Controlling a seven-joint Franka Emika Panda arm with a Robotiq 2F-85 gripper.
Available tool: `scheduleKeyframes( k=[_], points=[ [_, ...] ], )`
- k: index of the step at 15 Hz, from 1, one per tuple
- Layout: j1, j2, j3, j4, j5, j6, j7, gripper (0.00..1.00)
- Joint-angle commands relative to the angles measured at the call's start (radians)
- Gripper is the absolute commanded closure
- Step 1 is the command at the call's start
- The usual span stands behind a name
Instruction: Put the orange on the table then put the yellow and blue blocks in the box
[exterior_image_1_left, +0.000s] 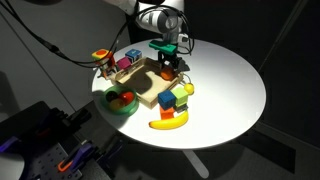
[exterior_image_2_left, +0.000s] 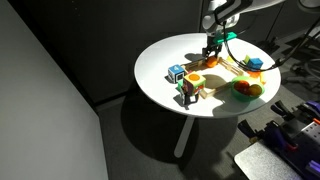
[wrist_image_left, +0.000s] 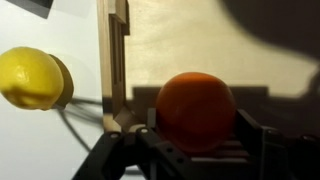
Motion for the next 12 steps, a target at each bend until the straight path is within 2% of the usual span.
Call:
scheduleKeyframes(
  k=[1, 12],
  points=[
    [-0.004, 0.03, -0.003, 0.067, -0.011, -0.053, 0.019, 0.48],
    [-0.009, -0.078, -0.01, -0.01, -0.01, -0.102, 0.011, 0.48]
  ],
)
